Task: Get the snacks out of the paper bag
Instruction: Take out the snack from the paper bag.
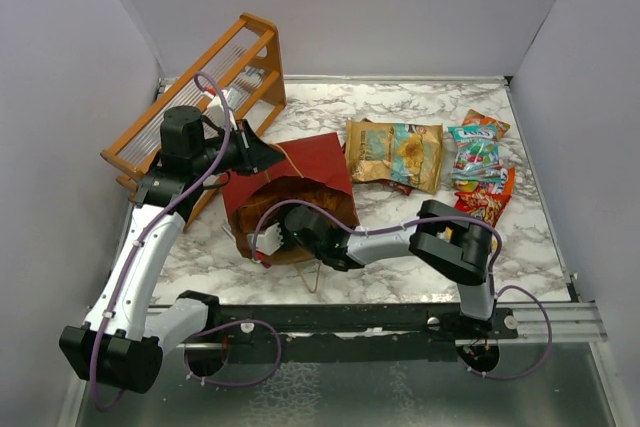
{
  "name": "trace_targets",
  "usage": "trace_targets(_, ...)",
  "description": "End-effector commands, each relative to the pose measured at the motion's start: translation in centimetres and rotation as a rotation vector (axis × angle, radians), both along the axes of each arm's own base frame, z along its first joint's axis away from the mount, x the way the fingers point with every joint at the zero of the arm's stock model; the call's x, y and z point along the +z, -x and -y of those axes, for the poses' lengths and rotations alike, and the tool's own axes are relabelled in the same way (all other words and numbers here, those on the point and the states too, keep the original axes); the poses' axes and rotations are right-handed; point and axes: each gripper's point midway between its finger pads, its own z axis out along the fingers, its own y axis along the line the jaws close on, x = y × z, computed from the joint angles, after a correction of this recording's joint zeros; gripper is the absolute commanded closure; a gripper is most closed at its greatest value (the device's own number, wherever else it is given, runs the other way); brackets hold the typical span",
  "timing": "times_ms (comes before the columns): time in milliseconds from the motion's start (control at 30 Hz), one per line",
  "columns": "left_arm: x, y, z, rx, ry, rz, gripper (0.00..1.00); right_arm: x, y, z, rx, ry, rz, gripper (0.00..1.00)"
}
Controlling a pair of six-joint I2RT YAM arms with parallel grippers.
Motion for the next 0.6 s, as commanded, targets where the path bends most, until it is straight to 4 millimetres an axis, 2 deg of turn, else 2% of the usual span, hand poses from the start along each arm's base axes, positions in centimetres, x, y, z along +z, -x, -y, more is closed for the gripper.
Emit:
trace_targets(0, 1.2, 0.0, -0.3, 0.014, 0.0, 0.047, 1.0, 2.1, 0.3, -1.1, 0.016, -0.063, -0.015, 0.85)
trace_targets(133, 1.0, -0.3, -0.2, 0.012, 0.002, 0.045, 1.0, 3.2, 1.1, -0.5, 0.016, -0.077, -0.078, 0.98)
trace_targets(300, 0.9, -0.8, -0.1, 0.01, 0.002, 0.042, 1.0, 6.3, 3.7, 0.1, 0.067, -0.151, -0.223, 0.99)
trace_targets(367, 0.7, -1.1, -0.1, 0.01, 0.0, 0.039, 1.0, 8.5, 5.1, 0.6, 0.099, -0.2, -0.291, 0.99)
trace_targets(567, 0.3, -1.5, 0.0, 0.013, -0.006, 0.032, 1.0, 11.7, 11.9, 2.6, 0.287, -0.255, -0.558, 0.99)
